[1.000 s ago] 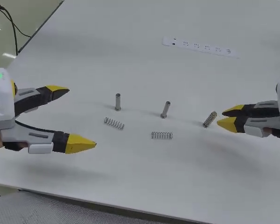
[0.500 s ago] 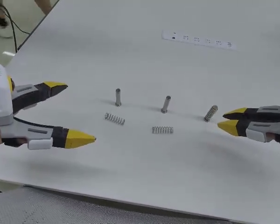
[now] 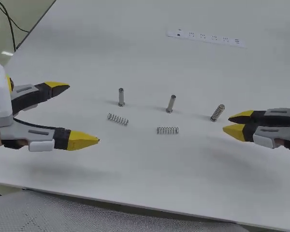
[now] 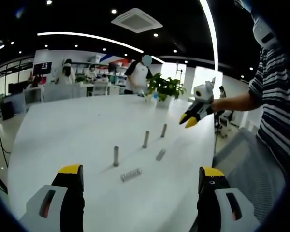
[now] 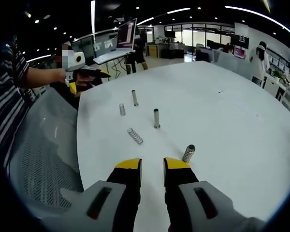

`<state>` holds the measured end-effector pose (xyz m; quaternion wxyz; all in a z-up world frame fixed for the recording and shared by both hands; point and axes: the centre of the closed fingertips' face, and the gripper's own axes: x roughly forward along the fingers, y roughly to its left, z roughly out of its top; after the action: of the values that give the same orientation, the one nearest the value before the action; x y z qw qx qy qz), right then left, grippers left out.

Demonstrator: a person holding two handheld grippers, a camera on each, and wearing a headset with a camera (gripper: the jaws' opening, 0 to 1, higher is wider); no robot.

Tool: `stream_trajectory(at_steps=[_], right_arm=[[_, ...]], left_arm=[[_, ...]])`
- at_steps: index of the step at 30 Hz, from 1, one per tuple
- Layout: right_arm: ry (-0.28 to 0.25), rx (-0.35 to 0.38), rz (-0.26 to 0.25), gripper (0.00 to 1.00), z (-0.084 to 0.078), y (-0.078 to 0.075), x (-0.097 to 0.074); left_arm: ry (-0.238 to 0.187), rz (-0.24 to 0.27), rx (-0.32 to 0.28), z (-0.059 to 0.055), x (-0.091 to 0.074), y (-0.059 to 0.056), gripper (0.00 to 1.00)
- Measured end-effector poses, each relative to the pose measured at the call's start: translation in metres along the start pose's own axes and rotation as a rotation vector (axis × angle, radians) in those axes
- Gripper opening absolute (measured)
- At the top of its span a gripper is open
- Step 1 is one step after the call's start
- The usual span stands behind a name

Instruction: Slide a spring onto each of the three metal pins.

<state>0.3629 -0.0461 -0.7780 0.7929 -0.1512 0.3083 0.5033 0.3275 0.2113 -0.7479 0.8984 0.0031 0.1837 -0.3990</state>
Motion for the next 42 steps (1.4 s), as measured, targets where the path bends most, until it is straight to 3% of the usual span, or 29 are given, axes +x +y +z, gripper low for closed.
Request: stream_trajectory(at_steps=[9, 28, 34, 42], right_arm=[[0.089, -0.131, 0.054, 0.18, -0.001, 0.011, 0.016], [0.22, -0.432, 0.171, 0.17, 0.021, 0.035, 0.065], [0.255, -0.498, 0.204, 0.18, 0.021, 0.043, 0.08], [0.284, -0.518, 0.233, 0.17, 0.015, 0.047, 0.096]], left_arm=[[0.001, -0.009, 0.006, -0.001, -0.001, 0.0, 0.96], [-0.004, -0.012, 0.002, -0.002, -0.002, -0.001, 0.96], [-0.003, -0.012, 0.002, -0.003, -0.003, -0.001, 0.96], [-0.005, -0.009, -0.003, -0.004, -0.005, -0.002, 0.96]])
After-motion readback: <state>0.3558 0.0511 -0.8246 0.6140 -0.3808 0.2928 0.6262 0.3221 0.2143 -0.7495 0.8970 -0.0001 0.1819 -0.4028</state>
